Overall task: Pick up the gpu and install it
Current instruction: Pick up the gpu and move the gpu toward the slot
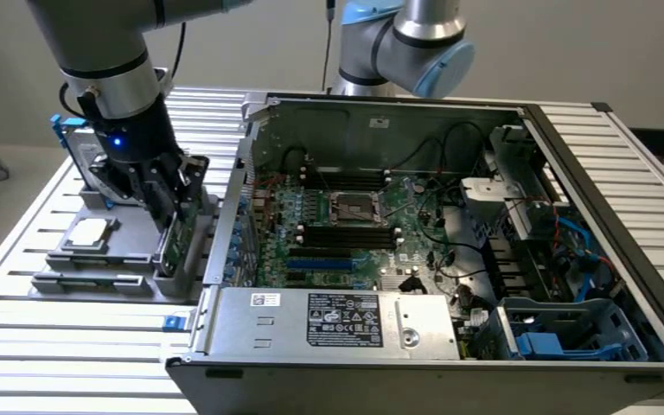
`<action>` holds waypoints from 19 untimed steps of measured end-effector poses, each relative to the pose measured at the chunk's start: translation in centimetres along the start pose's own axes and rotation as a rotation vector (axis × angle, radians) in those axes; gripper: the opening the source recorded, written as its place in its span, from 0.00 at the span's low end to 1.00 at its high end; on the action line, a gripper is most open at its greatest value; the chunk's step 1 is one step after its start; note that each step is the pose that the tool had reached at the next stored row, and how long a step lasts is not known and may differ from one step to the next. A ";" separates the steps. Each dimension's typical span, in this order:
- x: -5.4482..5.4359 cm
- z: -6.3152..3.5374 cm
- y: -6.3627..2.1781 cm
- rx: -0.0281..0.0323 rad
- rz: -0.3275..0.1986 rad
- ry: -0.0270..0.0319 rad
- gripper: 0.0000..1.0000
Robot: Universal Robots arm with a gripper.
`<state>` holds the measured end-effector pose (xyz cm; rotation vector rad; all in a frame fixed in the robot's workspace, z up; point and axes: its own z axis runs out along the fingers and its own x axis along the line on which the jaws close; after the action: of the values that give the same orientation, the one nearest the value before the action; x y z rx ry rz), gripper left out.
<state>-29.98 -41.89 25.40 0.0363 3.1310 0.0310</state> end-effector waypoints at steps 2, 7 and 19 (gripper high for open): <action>0.0 0.36 -0.01 0.0001 0.000 0.0001 0.42; 0.0 1.13 0.34 0.0005 0.000 -0.0003 0.42; 0.7 1.43 0.44 0.0009 0.000 -0.0006 0.42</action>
<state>-30.65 -41.40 23.97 0.0360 3.1305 0.0296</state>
